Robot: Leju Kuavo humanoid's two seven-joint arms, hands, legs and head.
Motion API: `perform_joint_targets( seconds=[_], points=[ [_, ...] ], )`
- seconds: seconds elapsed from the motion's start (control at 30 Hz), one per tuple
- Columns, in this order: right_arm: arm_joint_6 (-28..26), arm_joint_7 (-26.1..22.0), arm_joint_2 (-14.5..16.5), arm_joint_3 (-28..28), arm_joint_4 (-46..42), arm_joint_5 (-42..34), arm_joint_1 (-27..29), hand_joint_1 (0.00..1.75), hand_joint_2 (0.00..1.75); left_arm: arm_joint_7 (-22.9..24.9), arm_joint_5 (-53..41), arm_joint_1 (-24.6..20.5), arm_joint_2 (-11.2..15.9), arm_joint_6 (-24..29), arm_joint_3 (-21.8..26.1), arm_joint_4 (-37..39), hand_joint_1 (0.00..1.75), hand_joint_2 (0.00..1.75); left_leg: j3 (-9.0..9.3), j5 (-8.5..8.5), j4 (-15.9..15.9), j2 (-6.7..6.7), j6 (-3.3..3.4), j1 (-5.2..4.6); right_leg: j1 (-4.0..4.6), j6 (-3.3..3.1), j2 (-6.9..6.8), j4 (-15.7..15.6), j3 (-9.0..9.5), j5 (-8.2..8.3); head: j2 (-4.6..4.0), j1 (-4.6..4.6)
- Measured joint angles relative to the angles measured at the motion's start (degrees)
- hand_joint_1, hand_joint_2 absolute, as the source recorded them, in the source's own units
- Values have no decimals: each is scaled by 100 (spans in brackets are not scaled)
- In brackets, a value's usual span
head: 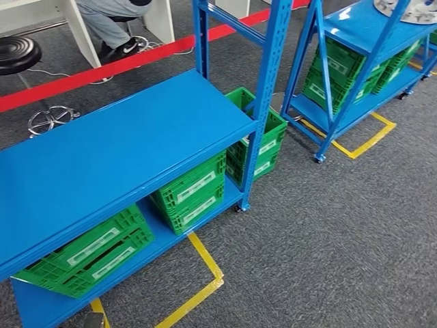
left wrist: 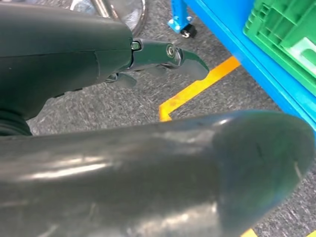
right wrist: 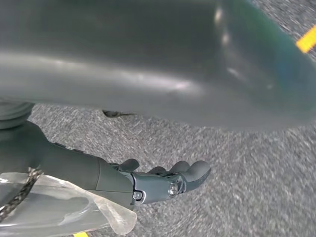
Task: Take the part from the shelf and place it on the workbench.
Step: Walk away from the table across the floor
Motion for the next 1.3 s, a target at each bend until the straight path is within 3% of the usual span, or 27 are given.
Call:
perform_joint_targets(
  seconds=[0.03, 0.07, 0.1, 0.17, 0.23, 0.3, 0.37, 0.43, 0.47, 0.53, 0.57, 0.6, 0.67, 0.73, 0.77, 0.8, 0.83, 0.9, 0.97, 1.0, 1.03, 1.07, 1.13, 1.17, 1.23, 1.27, 1.3],
  points=[
    [-3, 0, -2, -1, 7, 4, 10, 0, 0, 0, -1, 4, -2, -1, 1, 1, 0, 0, 4, 0, 2, -91, 1, -1, 0, -3, 21, 155, -113, 23, 0, -1],
    [-4, 0, -3, -1, 12, 7, 14, 0, 0, 0, -1, 10, -4, -2, 1, 1, 0, 0, 11, -2, 4, -181, -2, -1, -1, -9, 34, 79, -120, 161, 0, -1],
    [-4, 0, -4, -1, 16, 10, 15, 0, 0, 0, -2, 13, -6, -3, 2, 1, 0, 0, 23, -5, 5, -272, -8, 2, -5, -21, 68, -220, -18, 389, 0, -1],
    [-5, 0, -13, 0, 20, 14, 16, 0, 0, -1, -4, 8, -10, -5, 2, 1, 0, 0, 28, -19, 23, -441, -44, 2, -36, -51, 327, -1007, 296, 783, 0, -3],
    [-5, 4, -19, 1, 26, 17, 13, 0, 0, -6, -13, 4, -12, -9, 2, 2, 0, 0, -8, -16, 40, -586, -119, 8, -51, -80, 530, -1403, 488, 881, 0, -5],
    [-6, 7, -22, 2, 32, 21, 4, 0, 0, -12, -27, 25, -10, -10, 4, 2, 0, 0, -49, 5, 37, -709, -207, 30, -40, -125, 454, -1435, 530, 872, 0, -7],
    [-10, 4, -28, 0, 34, 17, -5, 0, 0, -14, -38, 43, -4, -9, 7, 2, 0, 0, -116, -90, 168, -519, -276, 27, -46, -193, 303, -1476, 558, 892, 0, -30],
    [-13, 1, -32, -2, 36, 13, 8, 0, 0, -16, -43, 21, -2, -8, 8, 2, 0, 0, -353, -401, 696, -133, -328, 16, -41, -249, 110, -1503, 589, 887, 0, -68],
    [-14, 0, -33, -2, 37, 14, 21, 0, 0, -18, -45, 8, -5, -8, 8, 2, 0, 0, -531, -583, 1081, -18, -349, 22, -30, -268, 8, -1504, 598, 872, 0, -83],
    [-16, 2, -34, -3, 38, 14, 37, 0, 0, -21, -49, 12, -11, -8, 8, 2, 0, 0, -762, -724, 1587, 62, -372, 34, -12, -281, -189, -1502, 619, 841, 0, -86],
    [-17, 2, -35, -2, 39, 14, 36, 0, 0, -23, -50, 22, -12, -8, 8, 2, 0, 0, -739, -638, 1558, 82, -370, 36, -7, -280, -276, -1502, 637, 824, 0, -87],
    [-18, 1, -35, -2, 40, 13, 32, 0, 0, -24, -49, 32, -10, -8, 9, 2, 0, 0, -607, -460, 1310, 118, -355, 31, -2, -275, -355, -1502, 664, 806, 0, -88],
    [-17, 0, -35, -1, 49, 13, 27, 0, 0, -27, -49, 30, -6, -8, 10, 2, 0, 0, -211, -117, 549, 383, -279, -22, 20, -243, -506, -1499, 718, 753, 0, -88],
    [-18, 0, -37, -2, 62, 13, 20, 0, 0, -35, -50, 7, -4, -7, 10, 2, 0, 0, 10, -39, 108, 619, -184, -87, 49, -181, -646, -1498, 742, 692, 1, -86],
    [-20, -1, -38, -1, 67, 13, 8, 0, 0, -37, -50, 7, -4, -7, 11, 2, 0, 0, 23, -80, 68, 631, -148, -111, 58, -150, -718, -1506, 766, 669, 1, -83],
    [-21, -1, -39, -1, 69, 13, -12, 0, 0, -39, -50, 16, -4, -5, 11, 2, 0, 0, 25, -81, 50, 557, -114, -107, 60, -122, -787, -1518, 810, 653, 1, -83],
    [-22, -2, -40, -1, 71, 13, -32, 0, 0, -40, -50, 33, -8, -4, 12, 2, 0, 0, 37, -69, 24, 482, -86, -98, 55, -94, -765, -1509, 839, 625, 0, -73],
    [-22, -5, -41, 0, 74, 13, -48, 0, 0, -42, -49, 35, -10, -1, 14, 2, 0, 0, 69, -35, -31, 327, -25, -55, 32, -45, -455, -1226, 736, 444, 0, -52],
    [-23, -4, -45, 0, 75, 15, -20, 0, 0, -43, -48, 10, -10, 1, 15, 2, 0, 0, 77, -29, -43, 160, 14, -28, 0, -14, -87, -480, 339, 115, 0, -33],
    [-24, -2, -48, 0, 76, 16, -5, 0, 0, -44, -48, 3, -12, 2, 15, 3, 0, 0, 81, -35, -43, 68, 23, -23, -8, 0, -17, -90, 106, -3, 0, -33],
    [-24, -1, -50, -1, 76, 18, 7, 0, 0, -44, -48, 8, -16, 1, 15, 3, 0, 0, 93, -46, -41, -24, 22, -19, -12, 13, 9, 152, -72, -15, 0, -35],
    [-24, 0, -51, -1, 77, 19, 12, 0, 0, -44, -48, 17, -20, 1, 15, 4, 0, 0, 114, -61, -38, -121, 11, -11, -16, 24, 22, 174, -155, 102, 0, -34],
    [-24, 0, -53, -1, 78, 20, 16, 0, 0, -44, -48, 30, -29, -1, 15, 4, 0, 0, 179, -111, -27, -307, -35, 13, -46, 47, 112, -398, -14, 605, 0, -33],
    [-24, -1, -54, 0, 80, 20, 19, 0, 0, -44, -48, 27, -31, -2, 15, 4, 0, 0, 201, -145, -7, -396, -73, 15, -73, 59, 265, -779, 121, 816, 0, -30],
    [-24, 1, -55, 1, 85, 22, 22, 0, 0, -44, -48, 15, -29, -3, 15, 4, 0, 0, 191, -194, 39, -546, -146, 22, -111, 36, 509, -1254, 336, 964, 0, -32],
    [-24, 2, -56, 1, 87, 23, 22, 0, 0, -44, -48, 16, -28, -3, 15, 4, 0, 0, 169, -203, 53, -607, -182, 29, -108, 2, 556, -1311, 376, 929, 0, -33],
    [-24, 1, -57, -1, 88, 22, 17, 0, 0, -44, -48, 26, -28, -3, 15, 4, 0, 0, 152, -206, 52, -657, -210, 44, -101, -45, 510, -1328, 403, 911, 0, -36]
  ],
)
